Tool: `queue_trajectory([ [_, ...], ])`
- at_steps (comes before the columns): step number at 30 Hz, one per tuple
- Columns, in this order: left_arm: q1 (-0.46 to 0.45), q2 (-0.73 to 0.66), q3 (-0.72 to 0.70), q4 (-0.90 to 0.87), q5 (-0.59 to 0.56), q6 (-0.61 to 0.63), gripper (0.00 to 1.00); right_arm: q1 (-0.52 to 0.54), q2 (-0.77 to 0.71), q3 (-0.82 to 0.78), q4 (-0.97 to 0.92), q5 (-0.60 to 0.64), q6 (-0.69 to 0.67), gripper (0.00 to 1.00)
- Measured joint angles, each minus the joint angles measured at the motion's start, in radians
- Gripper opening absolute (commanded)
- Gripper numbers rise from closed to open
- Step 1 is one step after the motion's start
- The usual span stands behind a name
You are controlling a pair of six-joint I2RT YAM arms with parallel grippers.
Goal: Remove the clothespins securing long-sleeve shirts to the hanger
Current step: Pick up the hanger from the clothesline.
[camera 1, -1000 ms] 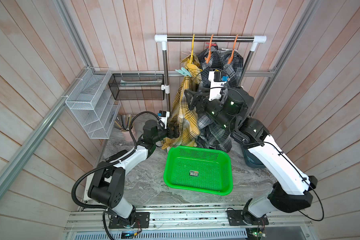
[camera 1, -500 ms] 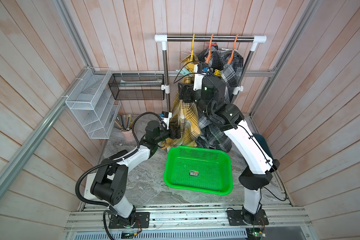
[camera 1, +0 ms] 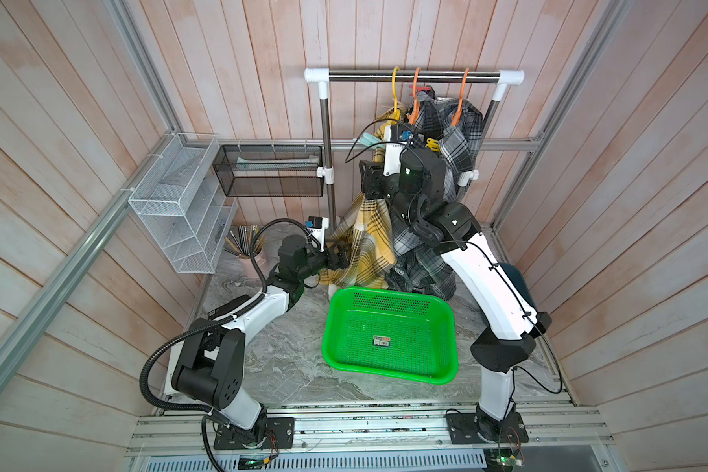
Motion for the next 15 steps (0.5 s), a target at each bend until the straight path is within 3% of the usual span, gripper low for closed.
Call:
queue_trajectory([
  [1,0.016,-0.011,-0.005,0.0,-0.001,-0.002,0.96,-0.002,0.0,0.001,0.0,-0.007,-0.006,0.31],
  [7,0.084,-0.067,-0.048,0.0,-0.017,-0.014,0.96,-0.011,0.0,0.001,-0.002,-0.035,-0.033,0.68],
  [15,0.086,-0.07,-0.064,0.007,-0.002,-0.056,0.96,-0.006,-0.002,-0.002,-0.032,0.055,-0.025,0.72],
])
